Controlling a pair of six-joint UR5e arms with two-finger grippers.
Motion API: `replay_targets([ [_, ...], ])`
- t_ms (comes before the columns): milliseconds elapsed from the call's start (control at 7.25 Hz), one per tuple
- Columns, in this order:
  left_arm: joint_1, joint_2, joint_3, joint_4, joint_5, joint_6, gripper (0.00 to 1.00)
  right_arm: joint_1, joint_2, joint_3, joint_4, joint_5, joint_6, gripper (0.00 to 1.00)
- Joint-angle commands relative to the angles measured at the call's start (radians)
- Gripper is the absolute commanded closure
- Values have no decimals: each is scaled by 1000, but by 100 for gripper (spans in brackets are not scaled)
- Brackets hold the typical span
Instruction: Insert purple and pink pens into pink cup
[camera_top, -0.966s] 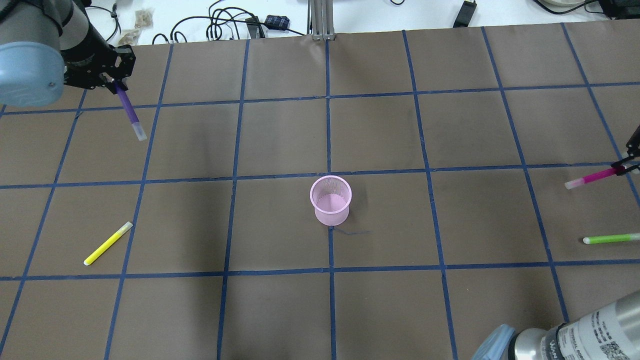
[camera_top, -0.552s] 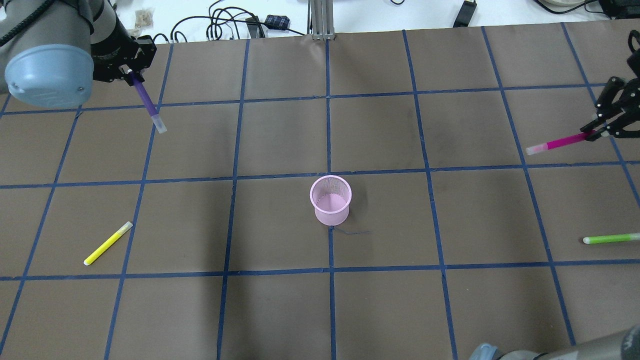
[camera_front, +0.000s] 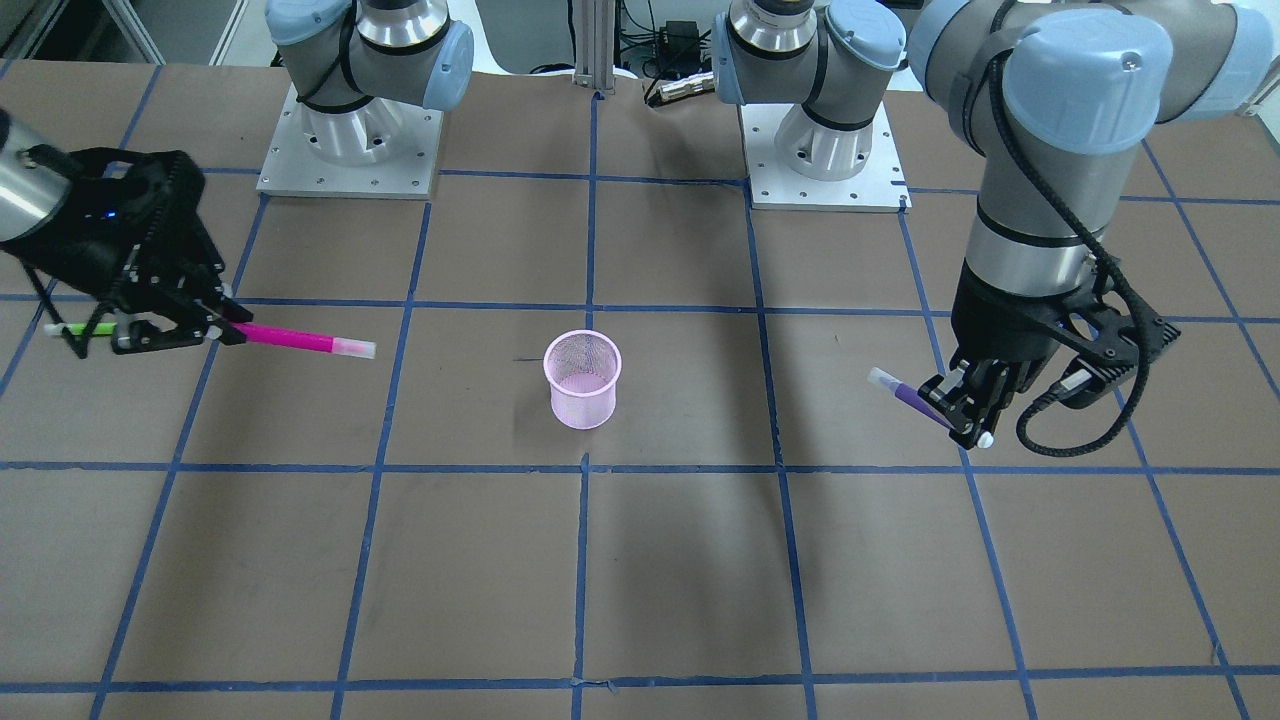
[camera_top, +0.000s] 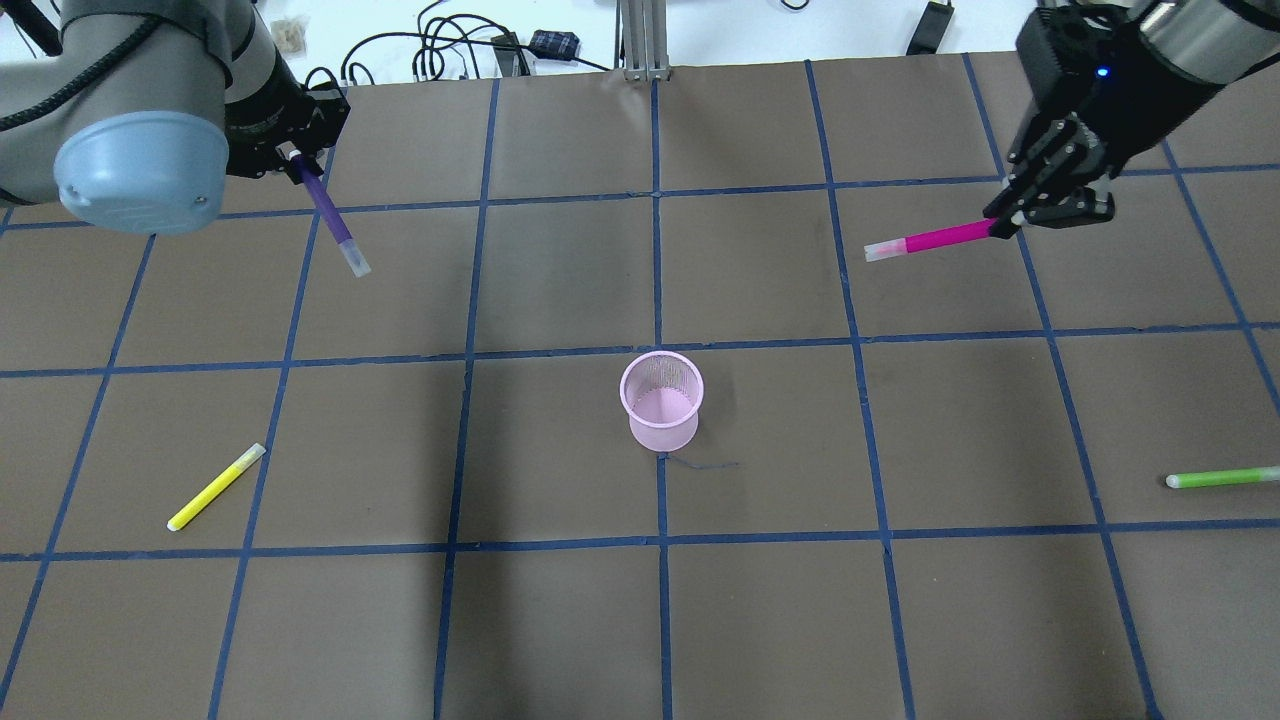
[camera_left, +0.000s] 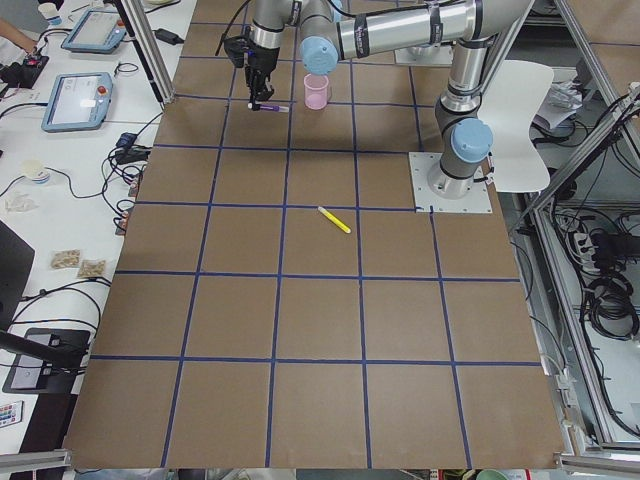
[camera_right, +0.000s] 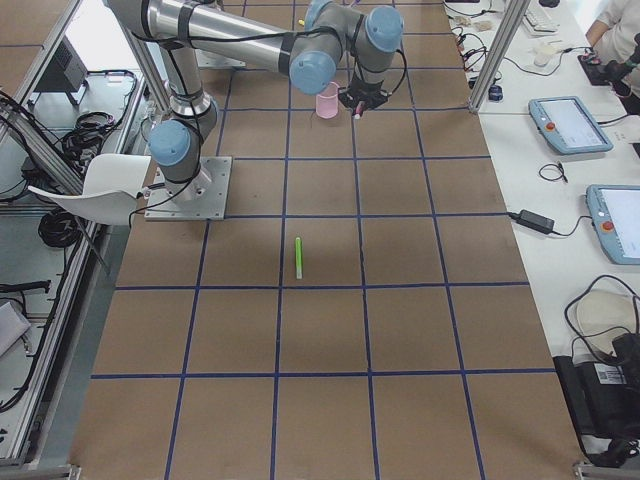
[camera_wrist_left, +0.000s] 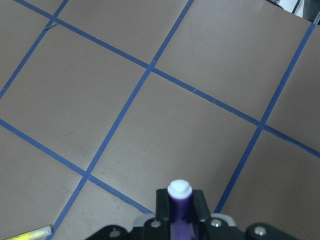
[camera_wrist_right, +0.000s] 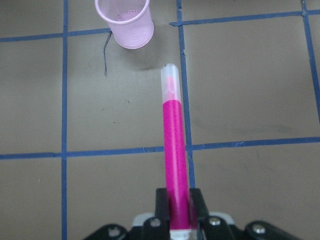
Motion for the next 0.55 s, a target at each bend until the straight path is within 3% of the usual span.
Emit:
replay_targets([
  [0, -2, -3, -3, 1, -1, -25, 100, 227, 19, 4, -126, -28, 314, 84],
  [414, -4, -6, -6, 13, -3, -26, 100, 405, 84, 7, -214, -212, 517, 83],
])
